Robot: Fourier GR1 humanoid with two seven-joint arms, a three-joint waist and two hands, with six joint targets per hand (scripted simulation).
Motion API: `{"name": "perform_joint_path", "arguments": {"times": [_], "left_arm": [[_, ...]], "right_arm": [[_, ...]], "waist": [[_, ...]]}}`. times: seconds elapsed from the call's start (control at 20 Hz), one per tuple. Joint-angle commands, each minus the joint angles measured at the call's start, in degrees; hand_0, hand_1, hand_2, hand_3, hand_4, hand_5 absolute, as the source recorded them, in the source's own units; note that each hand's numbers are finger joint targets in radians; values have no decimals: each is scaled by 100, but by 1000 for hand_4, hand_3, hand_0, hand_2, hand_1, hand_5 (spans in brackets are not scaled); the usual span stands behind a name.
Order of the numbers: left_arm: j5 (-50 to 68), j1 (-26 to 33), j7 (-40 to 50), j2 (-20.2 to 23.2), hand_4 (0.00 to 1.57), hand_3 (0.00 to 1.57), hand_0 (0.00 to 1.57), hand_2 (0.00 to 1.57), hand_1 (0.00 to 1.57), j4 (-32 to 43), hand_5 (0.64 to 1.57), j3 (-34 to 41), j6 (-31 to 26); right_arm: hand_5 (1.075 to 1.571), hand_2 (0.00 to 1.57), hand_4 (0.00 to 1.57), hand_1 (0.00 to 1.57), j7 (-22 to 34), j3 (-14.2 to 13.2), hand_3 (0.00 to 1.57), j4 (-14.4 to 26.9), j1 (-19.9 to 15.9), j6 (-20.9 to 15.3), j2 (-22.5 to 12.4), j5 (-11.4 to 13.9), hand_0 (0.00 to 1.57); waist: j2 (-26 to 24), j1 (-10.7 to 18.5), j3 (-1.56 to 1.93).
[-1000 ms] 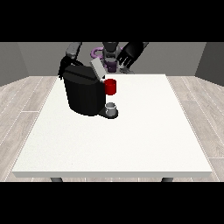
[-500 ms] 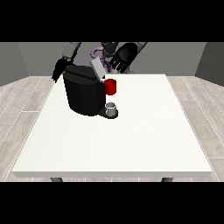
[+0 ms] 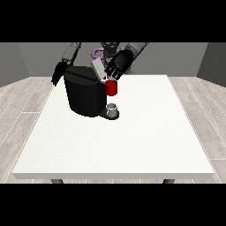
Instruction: Insert the coffee pod into the coffee machine and close the lid
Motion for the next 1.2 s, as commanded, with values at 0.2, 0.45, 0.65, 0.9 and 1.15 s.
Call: {"name": "perform_joint_path", "arguments": {"times": [0.2, 0.45, 0.65, 0.9, 1.15], "left_arm": [[-66, -157, -188, 197, 425, 1217, 1251, 1290, 1251, 168, 1571, 43, -12], [-7, 58, -400, 145, 434, 1191, 1193, 1234, 1193, 165, 1571, 52, -66], [-121, -160, -104, -121, 421, 1193, 1166, 1233, 1166, 181, 1571, -40, 67], [-61, -401, -419, 431, 389, 1211, 1231, 1267, 1231, 314, 1571, 178, -61], [-119, -424, -287, 297, 357, 1195, 1217, 1242, 1217, 293, 1571, 143, 39]], "right_arm": [[1571, 0, 0, 0, -56, -8, 0, -71, -134, 2, -15, -5, 0], [1571, 0, 165, 0, -245, -192, 0, 5, 32, 37, -128, -116, 0], [1571, 0, 0, 0, 169, -179, 0, 30, -331, -106, -64, -48, 0], [1571, 0, 0, 0, 33, 62, 0, -160, -174, -196, 163, 64, 0], [1571, 0, 0, 0, -25, -37, 0, -65, -241, -61, -41, 41, 0]], "waist": [[247, -84, 0], [170, 40, 0], [134, -7, 0], [386, -149, 0], [284, -98, 1]]}}
